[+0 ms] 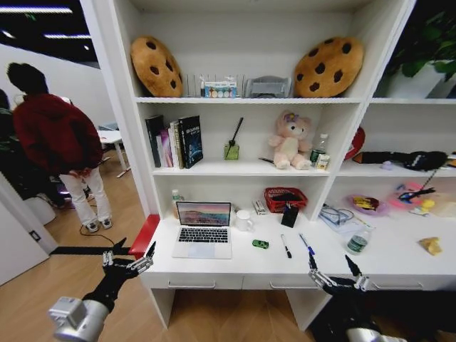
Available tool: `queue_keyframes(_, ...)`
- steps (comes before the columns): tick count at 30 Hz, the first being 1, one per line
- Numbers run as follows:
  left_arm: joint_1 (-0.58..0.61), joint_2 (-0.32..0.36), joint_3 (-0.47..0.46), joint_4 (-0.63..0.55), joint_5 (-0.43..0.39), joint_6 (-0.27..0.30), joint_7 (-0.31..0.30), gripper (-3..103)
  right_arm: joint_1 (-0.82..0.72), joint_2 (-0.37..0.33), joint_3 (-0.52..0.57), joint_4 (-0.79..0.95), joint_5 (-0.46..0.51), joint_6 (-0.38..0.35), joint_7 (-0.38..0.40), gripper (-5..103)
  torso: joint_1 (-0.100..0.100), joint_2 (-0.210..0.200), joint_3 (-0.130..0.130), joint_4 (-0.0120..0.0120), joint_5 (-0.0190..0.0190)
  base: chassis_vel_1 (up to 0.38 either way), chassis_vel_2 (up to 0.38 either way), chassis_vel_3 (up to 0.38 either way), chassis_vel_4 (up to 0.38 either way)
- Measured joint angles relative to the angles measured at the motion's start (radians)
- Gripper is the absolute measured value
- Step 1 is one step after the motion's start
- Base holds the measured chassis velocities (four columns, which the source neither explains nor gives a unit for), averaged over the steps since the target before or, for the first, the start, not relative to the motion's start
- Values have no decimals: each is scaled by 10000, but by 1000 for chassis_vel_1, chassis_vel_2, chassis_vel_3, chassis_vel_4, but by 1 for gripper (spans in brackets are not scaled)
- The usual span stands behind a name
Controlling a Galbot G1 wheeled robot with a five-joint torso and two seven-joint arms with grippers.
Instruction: Organize the objects on the table.
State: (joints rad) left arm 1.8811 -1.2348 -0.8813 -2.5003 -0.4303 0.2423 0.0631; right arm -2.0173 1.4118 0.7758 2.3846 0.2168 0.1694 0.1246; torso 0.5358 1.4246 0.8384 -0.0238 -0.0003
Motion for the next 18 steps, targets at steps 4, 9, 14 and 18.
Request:
queue_keyframes(4, -7, 137, -43, 1, -13, 33, -44, 99, 44, -6, 0, -2, -89, 65, 80, 100, 2, 0, 0, 1, -2, -270, 263, 262, -274)
queue_keyframes(9, 59, 363, -97, 4, 474, -107, -56, 99, 85, 27, 19, -168, -249, 439, 16, 100, 15, -5, 3, 7, 6, -206, 191, 150, -187)
queue_keyframes(14, -14, 625, -138, 5, 1111, -311, -23, 96, 1, 59, 20, -323, -571, 701, -189, 100, 1, -2, -1, -2, 0, -61, 53, 28, -28)
queue_keyframes(18, -288, 956, -140, 110, 1555, -524, 12, 86, -91, 136, -48, -504, -829, 945, -425, 100, -14, 6, -6, 1, 1, 69, -52, -51, 61)
